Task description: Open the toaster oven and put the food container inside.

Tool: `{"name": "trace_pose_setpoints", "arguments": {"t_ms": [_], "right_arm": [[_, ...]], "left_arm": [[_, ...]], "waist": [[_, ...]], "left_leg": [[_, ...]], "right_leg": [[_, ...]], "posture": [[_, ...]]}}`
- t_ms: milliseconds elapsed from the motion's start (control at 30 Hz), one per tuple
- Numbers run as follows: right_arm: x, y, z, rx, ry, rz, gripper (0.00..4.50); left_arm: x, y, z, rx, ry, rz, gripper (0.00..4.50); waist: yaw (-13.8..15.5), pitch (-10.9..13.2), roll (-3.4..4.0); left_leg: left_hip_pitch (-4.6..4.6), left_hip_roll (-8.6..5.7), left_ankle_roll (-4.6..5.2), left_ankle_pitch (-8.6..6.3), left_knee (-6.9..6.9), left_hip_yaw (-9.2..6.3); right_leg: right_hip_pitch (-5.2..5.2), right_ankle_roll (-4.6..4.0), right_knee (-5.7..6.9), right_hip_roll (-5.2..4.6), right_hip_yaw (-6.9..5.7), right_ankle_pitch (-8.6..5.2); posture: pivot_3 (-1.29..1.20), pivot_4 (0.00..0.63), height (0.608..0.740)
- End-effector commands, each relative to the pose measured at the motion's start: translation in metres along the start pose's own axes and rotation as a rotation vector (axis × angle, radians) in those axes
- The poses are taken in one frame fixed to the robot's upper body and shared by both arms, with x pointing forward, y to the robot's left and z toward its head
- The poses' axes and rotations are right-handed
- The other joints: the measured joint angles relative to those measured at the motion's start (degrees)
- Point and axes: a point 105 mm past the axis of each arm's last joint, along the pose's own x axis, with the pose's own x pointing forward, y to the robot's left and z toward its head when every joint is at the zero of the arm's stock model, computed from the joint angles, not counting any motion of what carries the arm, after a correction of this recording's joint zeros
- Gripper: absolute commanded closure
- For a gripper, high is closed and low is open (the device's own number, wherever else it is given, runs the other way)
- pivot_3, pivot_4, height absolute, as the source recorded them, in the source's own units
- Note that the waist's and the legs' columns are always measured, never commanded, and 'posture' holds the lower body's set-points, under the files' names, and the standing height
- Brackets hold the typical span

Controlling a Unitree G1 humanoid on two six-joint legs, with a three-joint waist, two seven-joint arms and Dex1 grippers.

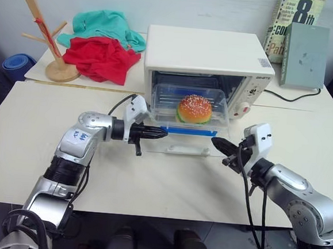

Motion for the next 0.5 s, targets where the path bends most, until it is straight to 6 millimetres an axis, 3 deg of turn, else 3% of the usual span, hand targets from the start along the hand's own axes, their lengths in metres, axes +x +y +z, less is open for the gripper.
{"name": "trace_pose_setpoints", "arguments": {"t_ms": [33,300,500], "right_arm": [[0.01,0.005,0.013,-0.022,-0.055,0.01,4.5],[0.049,-0.022,0.034,-0.058,-0.131,-0.113,4.5],[0.075,-0.044,0.056,-0.074,-0.209,-0.196,4.5]], "left_arm": [[0.004,0.002,0.01,0.027,-0.043,0.032,4.47],[0.034,0.036,0.026,0.035,-0.106,0.223,4.47],[0.042,0.053,0.042,0.042,-0.161,0.305,4.47]], "waist": [[-0.1,0.0,0.0],[-0.7,0.0,0.0],[-1.1,0.0,0.01]], "left_leg": [[0.01,0.0,-0.01,0.01,0.0,0.0],[0.0,-0.2,0.02,0.13,0.07,-0.02],[-0.01,-0.19,-0.01,0.14,0.01,0.08]], "right_leg": [[0.0,0.0,0.01,0.01,0.0,0.0],[-0.01,0.08,0.08,-0.01,-0.01,0.12],[-0.12,0.09,0.09,0.01,0.04,0.14]], "posture": [[0.0,0.15,0.74],[0.0,0.15,0.74],[0.0,0.15,0.74]]}}
